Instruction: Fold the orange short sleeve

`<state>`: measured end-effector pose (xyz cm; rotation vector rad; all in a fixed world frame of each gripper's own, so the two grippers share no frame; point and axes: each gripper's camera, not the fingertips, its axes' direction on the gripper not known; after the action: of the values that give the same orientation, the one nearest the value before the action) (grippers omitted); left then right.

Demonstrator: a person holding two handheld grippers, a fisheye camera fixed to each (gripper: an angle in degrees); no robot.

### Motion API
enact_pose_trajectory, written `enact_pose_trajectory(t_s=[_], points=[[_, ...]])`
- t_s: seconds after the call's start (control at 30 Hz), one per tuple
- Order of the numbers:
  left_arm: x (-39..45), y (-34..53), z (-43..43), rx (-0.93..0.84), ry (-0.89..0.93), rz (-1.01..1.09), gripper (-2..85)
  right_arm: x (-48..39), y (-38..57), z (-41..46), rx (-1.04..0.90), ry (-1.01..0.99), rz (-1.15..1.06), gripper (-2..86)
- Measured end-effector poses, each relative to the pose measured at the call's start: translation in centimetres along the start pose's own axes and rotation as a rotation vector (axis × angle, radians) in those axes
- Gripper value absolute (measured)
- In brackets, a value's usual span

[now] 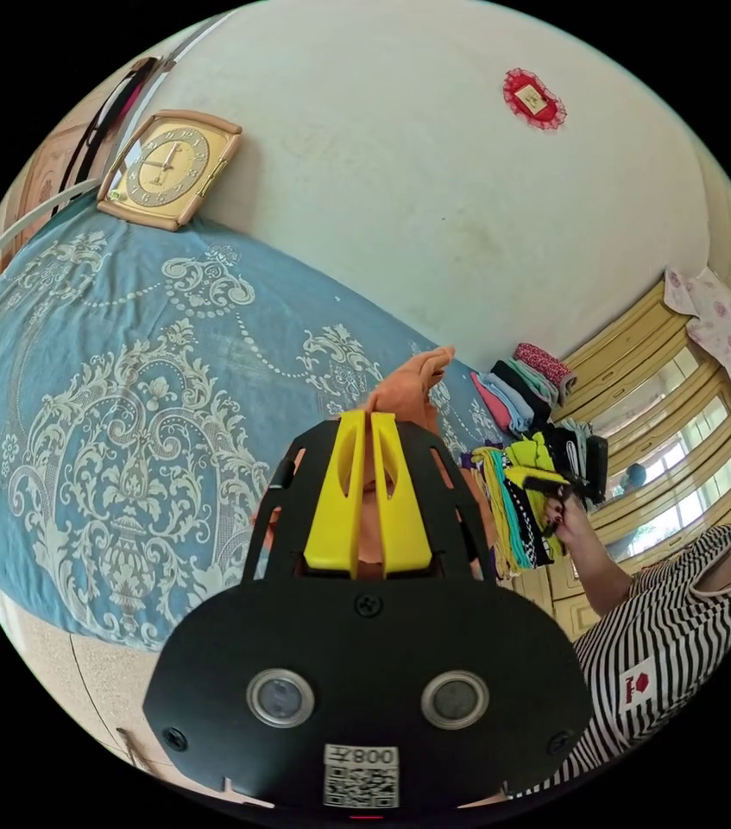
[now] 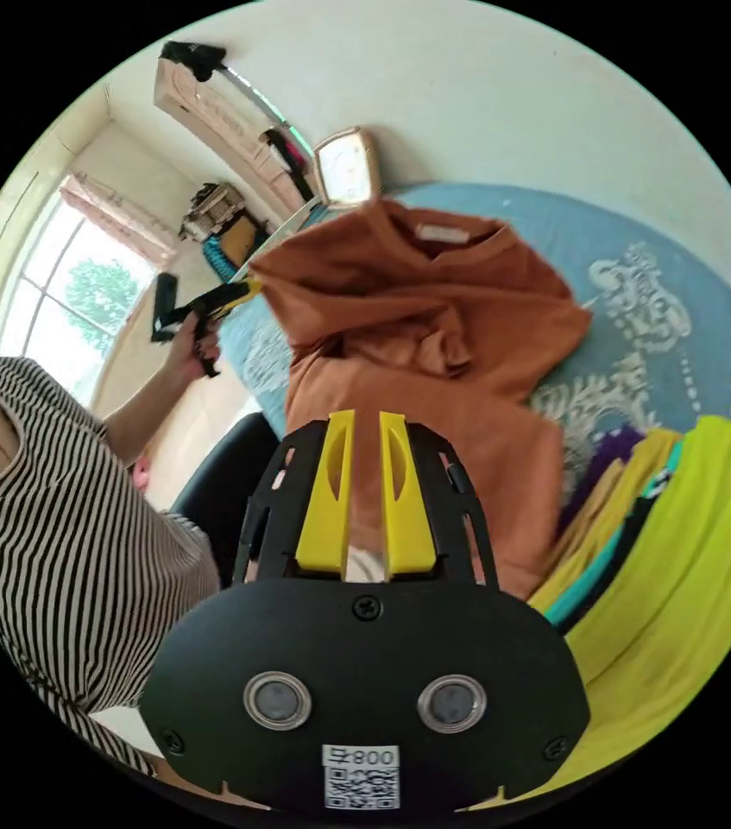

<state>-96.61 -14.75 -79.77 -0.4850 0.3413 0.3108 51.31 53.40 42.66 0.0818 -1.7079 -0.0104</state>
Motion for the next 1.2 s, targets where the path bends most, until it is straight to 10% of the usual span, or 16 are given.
enact_pose_trajectory(t_s=[0.77, 1.2], points=[[-0.2, 1.5, -18.4, -0.049, 0.137, -0.016, 0.9, 10.6, -4.8, 4.0, -0.185, 0.141, 0.028, 10.1], [4.6, 3.7, -35.3, 0.098, 0.174, -0.036, 0.8, -9.6, 13.1, -13.0, 0.165, 0.134, -0.078, 1.0]])
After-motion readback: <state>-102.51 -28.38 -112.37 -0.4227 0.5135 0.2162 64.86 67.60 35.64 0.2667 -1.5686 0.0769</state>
